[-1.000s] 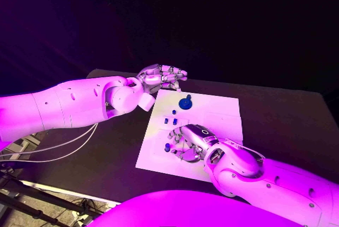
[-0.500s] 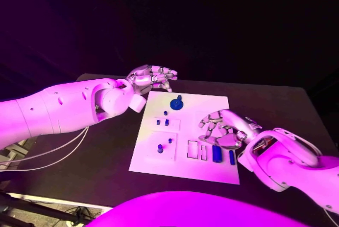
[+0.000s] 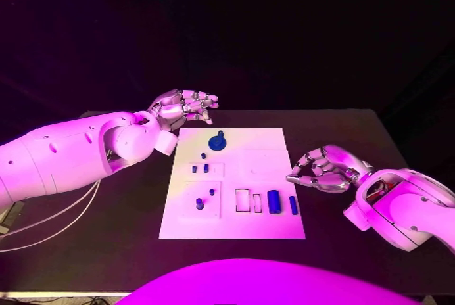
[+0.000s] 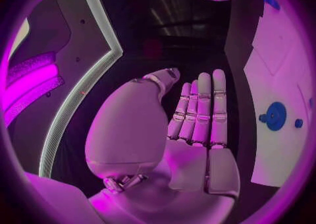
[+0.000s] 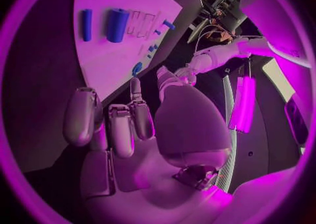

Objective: Assemble the parts on the task board

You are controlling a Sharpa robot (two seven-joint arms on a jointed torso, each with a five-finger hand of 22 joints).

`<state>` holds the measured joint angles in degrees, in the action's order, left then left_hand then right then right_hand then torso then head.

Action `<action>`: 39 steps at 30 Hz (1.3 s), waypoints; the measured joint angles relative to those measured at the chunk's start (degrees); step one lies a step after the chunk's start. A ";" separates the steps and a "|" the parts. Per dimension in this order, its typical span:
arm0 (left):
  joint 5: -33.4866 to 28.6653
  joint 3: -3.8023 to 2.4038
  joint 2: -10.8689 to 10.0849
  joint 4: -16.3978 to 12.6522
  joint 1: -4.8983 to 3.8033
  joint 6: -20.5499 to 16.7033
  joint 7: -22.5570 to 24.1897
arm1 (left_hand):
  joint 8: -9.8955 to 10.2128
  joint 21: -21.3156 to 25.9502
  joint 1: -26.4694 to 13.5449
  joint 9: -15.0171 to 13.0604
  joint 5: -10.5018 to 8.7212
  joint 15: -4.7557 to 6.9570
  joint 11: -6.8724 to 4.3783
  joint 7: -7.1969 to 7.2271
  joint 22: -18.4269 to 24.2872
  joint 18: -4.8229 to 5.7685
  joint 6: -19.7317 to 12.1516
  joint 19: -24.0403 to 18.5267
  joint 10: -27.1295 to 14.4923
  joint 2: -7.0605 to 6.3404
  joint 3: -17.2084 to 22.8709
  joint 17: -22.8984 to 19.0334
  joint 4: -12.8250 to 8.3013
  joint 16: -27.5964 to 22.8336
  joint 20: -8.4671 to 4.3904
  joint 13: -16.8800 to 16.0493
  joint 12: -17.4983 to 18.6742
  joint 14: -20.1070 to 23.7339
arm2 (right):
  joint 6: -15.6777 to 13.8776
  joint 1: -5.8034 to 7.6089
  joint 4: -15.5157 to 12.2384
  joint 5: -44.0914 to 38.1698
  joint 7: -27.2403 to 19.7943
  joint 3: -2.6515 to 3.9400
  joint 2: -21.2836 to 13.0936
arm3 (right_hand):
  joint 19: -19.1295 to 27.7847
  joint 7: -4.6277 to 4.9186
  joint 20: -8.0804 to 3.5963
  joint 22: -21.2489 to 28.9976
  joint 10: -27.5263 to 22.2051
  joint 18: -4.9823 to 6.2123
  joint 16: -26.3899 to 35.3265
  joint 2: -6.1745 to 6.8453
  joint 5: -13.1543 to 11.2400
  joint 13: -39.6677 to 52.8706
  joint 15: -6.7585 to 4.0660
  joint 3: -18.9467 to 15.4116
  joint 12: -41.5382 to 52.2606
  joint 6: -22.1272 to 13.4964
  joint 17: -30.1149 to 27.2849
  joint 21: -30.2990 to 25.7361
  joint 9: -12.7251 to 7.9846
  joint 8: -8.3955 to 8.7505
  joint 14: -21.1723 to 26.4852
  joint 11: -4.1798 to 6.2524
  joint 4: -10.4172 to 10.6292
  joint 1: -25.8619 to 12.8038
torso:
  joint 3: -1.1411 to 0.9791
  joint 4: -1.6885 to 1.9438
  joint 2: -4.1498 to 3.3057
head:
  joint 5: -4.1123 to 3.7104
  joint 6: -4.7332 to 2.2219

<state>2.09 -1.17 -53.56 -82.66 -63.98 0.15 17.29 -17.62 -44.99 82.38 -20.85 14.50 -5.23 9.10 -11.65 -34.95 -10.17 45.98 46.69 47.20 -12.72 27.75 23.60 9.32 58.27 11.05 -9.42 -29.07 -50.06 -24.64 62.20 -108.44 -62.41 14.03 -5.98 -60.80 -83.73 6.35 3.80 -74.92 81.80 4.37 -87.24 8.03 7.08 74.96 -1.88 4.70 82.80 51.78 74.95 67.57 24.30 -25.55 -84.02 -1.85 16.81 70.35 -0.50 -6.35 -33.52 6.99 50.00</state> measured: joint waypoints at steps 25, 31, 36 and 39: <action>-0.03 0.02 -0.44 -0.38 0.02 0.00 0.27 | 0.00 0.00 0.00 -0.01 0.00 0.00 0.00 0.00 0.00 0.00 0.00 0.00 0.00 0.00 0.00 0.01 0.00 0.00 0.00 -0.01 0.00 0.00 | 2.79 -4.09 5.49 -7.98 10.93 -0.25 7.75 | 0.01 0.05 0.00 0.01 0.81 -0.89 -1.22 -0.81 0.01 -0.01 0.01 -6.87 0.80 -0.07 -0.02 3.66 0.25 -1.06 0.00 0.01 0.08 -0.68 | 0.09 -0.17 0.00 | 0.23 0.00; -0.04 0.02 -0.44 -0.43 0.01 0.02 0.27 | 0.00 0.00 0.00 -0.01 0.00 0.00 0.00 0.00 0.00 0.00 0.00 -0.01 0.00 0.00 0.00 0.01 0.00 0.00 0.00 -0.01 0.00 0.00 | 3.85 -4.74 6.40 -8.99 11.88 -0.33 9.03 | 0.01 0.05 0.00 0.01 0.80 -0.89 -1.22 -1.44 0.01 -0.02 0.01 -8.44 0.80 -0.06 -0.02 3.66 0.35 -1.52 0.00 0.01 0.12 -1.31 | 0.03 -0.24 -0.01 | 0.26 0.00; -0.04 0.02 -0.46 -0.45 0.00 0.04 0.24 | 0.00 0.00 0.00 -0.01 0.00 0.00 0.00 0.00 0.00 0.00 0.00 0.20 0.00 0.00 -0.41 -0.05 0.08 0.00 -0.22 -0.01 0.00 0.00 | 4.72 -5.31 7.09 -9.96 12.94 -0.38 10.16 | 0.01 -0.95 0.00 0.01 0.59 -0.89 -1.22 -1.84 0.01 -0.02 -0.40 -11.03 0.56 0.94 -0.02 3.98 0.97 -3.49 0.00 0.22 0.22 -4.34 | -0.01 -0.25 -0.02 | 0.34 0.00; -0.04 0.02 -0.47 -0.46 0.00 0.05 0.21 | 0.00 0.00 0.00 -0.01 0.00 0.00 0.00 0.00 0.00 0.00 0.00 0.20 0.00 0.00 -0.40 -0.05 0.08 0.00 -0.22 -0.01 0.00 0.00 | 5.24 -5.53 7.59 -10.60 13.75 -0.41 10.72 | 0.01 -0.96 0.00 0.02 0.80 -0.89 -1.22 -1.77 0.01 -0.03 -0.40 -11.17 0.56 0.95 -0.02 4.16 0.97 -3.50 -0.01 0.43 0.19 -4.84 | -0.01 -0.25 -0.01 | 0.35 0.00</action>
<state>2.05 -1.15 -54.03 -83.12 -63.98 0.20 17.49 -17.62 -44.99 82.38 -20.86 14.50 -5.23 9.10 -11.65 -34.95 -10.17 45.98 46.89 47.20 -12.72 27.34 23.54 9.40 58.27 10.84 -9.43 -29.07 -50.06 -19.40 56.67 -100.85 -73.02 27.78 -6.39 -50.08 -83.71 5.39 3.80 -74.90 82.60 3.48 -88.45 6.26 7.09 74.93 -2.28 -6.47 83.36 52.73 74.93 71.73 25.26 -29.05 -84.02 -1.42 16.99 65.52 -0.51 -6.60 -33.54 7.34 50.00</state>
